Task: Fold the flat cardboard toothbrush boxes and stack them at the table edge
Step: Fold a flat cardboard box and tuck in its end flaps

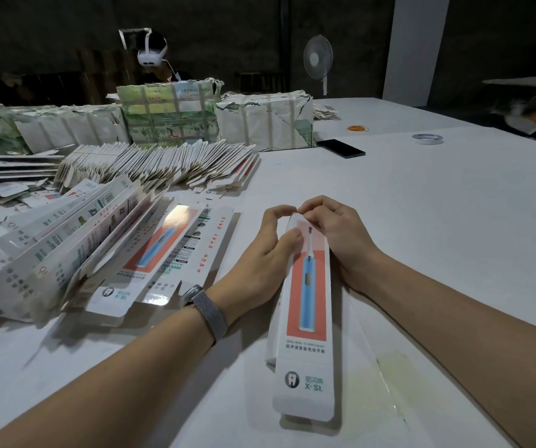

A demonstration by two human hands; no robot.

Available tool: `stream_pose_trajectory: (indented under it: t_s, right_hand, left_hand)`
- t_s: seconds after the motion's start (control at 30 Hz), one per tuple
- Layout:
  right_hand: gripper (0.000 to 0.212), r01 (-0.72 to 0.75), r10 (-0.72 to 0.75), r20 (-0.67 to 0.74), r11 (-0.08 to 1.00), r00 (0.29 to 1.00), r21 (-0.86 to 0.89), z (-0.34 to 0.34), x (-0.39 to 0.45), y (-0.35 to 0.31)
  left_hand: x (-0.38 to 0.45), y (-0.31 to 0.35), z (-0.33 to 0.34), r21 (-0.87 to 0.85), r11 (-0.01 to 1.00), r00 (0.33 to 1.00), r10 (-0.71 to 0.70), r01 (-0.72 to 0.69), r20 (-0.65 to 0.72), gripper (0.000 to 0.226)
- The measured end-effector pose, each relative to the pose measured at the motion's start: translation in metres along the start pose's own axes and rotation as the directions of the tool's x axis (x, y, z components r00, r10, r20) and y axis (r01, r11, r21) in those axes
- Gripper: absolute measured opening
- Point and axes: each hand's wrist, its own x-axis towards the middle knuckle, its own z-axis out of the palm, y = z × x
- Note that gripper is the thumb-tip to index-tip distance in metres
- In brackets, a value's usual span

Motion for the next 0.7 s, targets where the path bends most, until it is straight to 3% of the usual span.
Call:
stream_pose_trajectory:
  t_s: [0.3,0.53,0.7]
  right_hand:
    - [0.022,0.022,-0.022,-0.012,1.000,1.000,-0.006,-0.0005,-0.0028,0.0012]
    - [0.008,0.036,-0.035,0.082,0.999,0.996,-0.013,0.0015,-0.0050,0.0008]
    - [0.009,0.035,-0.034,0.064,0.999,0.997,-0.003,0.0021,-0.0032,0.0038]
  left_hand:
    - [0.0038,-0.0019,-0.0010,-0.032,0.999,0.997,0.027,-0.029,-0.072,0.016]
    - [0.0026,-0.0025,-0.0025,-0.115,0.992,0.989,0.035,-0.052,-0.146,0.012]
    - [0.0020,-0.0007,-0.0026,-0.202,0.978,0.981,0.018,-0.057,-0.192,0.012]
